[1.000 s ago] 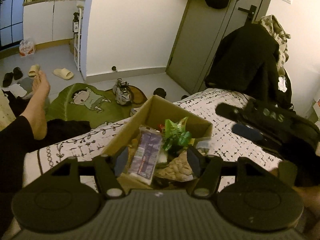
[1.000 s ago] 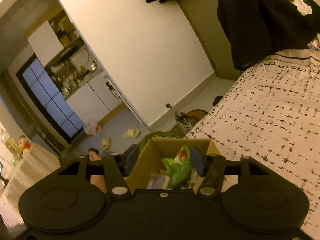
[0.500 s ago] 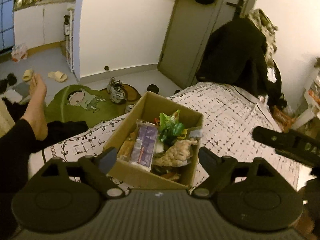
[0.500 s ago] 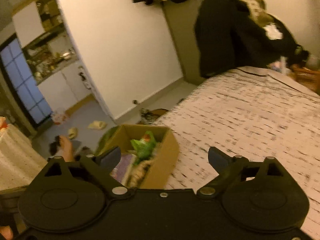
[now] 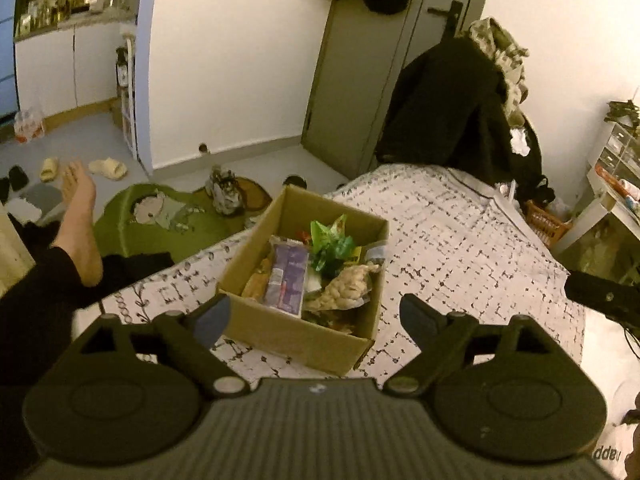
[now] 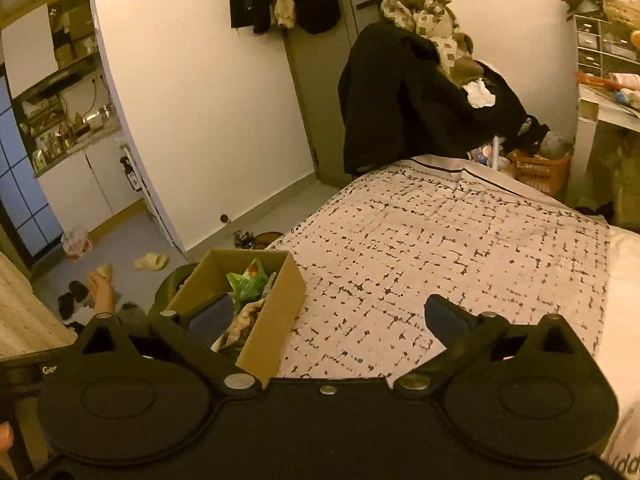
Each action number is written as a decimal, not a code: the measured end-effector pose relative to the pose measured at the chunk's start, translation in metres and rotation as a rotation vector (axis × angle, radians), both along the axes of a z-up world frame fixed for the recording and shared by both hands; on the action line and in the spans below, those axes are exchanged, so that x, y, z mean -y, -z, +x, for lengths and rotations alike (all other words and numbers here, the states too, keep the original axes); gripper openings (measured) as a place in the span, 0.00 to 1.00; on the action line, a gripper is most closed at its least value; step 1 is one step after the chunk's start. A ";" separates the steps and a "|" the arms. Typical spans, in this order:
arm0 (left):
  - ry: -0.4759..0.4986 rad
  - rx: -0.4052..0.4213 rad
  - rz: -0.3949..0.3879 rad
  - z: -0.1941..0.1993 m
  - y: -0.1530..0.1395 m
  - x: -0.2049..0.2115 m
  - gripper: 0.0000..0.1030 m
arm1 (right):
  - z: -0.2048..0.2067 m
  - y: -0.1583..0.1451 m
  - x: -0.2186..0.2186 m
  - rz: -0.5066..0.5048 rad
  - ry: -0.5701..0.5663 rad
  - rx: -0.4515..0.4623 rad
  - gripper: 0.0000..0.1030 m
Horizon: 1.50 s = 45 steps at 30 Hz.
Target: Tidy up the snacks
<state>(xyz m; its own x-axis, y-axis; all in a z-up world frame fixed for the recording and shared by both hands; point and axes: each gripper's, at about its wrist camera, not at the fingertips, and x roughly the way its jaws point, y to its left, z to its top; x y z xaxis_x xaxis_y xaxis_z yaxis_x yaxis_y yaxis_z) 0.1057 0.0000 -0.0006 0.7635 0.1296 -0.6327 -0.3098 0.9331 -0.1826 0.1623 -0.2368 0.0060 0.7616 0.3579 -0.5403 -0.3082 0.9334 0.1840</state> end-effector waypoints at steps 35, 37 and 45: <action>0.044 0.048 0.058 -0.071 -0.029 0.004 1.00 | -0.075 -0.009 -0.008 -0.074 -0.019 0.061 1.00; 0.048 0.050 0.055 -0.072 -0.029 0.004 1.00 | -0.077 -0.008 -0.008 -0.072 -0.021 0.055 1.00; 0.070 0.050 0.052 -0.074 -0.029 0.008 1.00 | -0.079 -0.007 -0.010 -0.072 -0.018 0.055 1.00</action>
